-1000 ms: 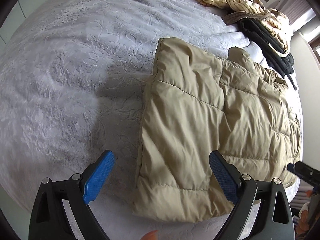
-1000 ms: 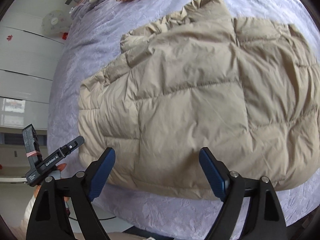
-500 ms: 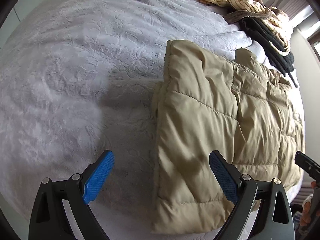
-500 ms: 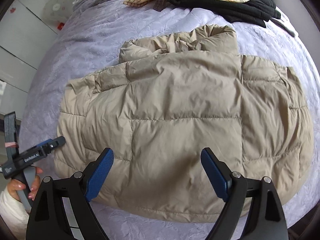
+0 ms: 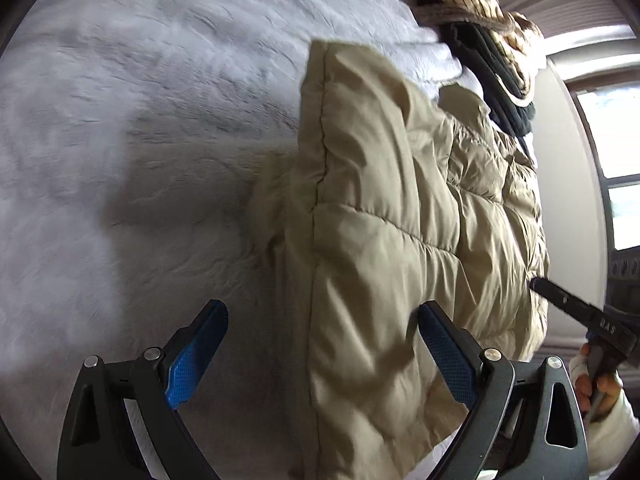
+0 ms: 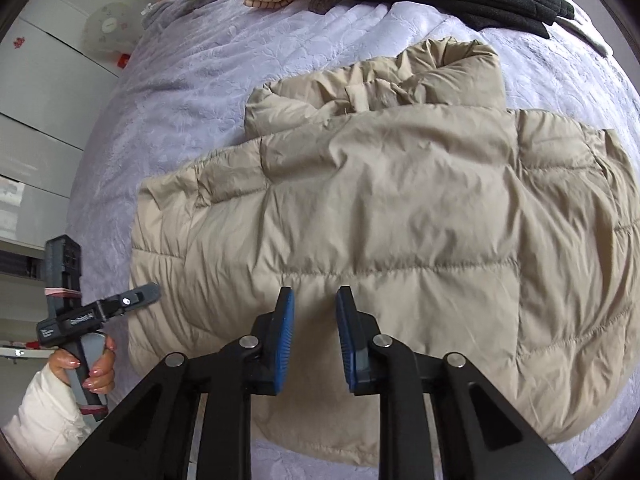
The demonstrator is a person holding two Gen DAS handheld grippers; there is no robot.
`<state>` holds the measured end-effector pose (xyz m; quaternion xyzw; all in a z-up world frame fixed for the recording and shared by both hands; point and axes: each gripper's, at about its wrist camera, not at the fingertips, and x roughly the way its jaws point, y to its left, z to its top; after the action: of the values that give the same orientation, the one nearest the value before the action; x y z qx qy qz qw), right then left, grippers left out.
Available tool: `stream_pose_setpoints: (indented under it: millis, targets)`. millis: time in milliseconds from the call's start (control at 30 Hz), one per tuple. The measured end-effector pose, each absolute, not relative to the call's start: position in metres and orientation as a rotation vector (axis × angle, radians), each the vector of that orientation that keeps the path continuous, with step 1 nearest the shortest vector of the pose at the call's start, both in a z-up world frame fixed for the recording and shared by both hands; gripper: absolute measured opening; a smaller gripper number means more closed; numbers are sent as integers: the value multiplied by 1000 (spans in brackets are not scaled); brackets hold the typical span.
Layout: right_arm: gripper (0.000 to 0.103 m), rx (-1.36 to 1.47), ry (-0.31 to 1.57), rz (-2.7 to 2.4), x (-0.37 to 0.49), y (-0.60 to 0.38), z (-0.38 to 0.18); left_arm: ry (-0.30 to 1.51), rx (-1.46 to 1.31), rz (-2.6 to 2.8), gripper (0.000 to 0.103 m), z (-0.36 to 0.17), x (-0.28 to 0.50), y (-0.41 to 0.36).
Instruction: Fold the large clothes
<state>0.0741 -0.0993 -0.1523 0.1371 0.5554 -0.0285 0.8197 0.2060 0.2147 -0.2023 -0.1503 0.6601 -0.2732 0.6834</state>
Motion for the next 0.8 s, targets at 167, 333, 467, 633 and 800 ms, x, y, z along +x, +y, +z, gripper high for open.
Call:
stream_pose_setpoints:
  millis: [167, 333, 467, 633, 800]
  targets:
    - [23, 303, 1153, -86, 90, -114, -161, 1534, -380, -723, 96, -227, 216, 199]
    - [20, 394, 1153, -122, 106, -136, -188, 1572, -400, -847, 96, -237, 217, 172]
    - [19, 445, 1158, -132, 113, -146, -203, 1589, -375, -920, 54, -237, 212, 151]
    - [17, 507, 1182, -123, 119, -157, -214, 1557, -441, -1004, 30, -202, 204, 145]
    - [15, 585, 1185, -107, 121, -168, -224, 1489, -491, -1141, 30, -140, 191, 116]
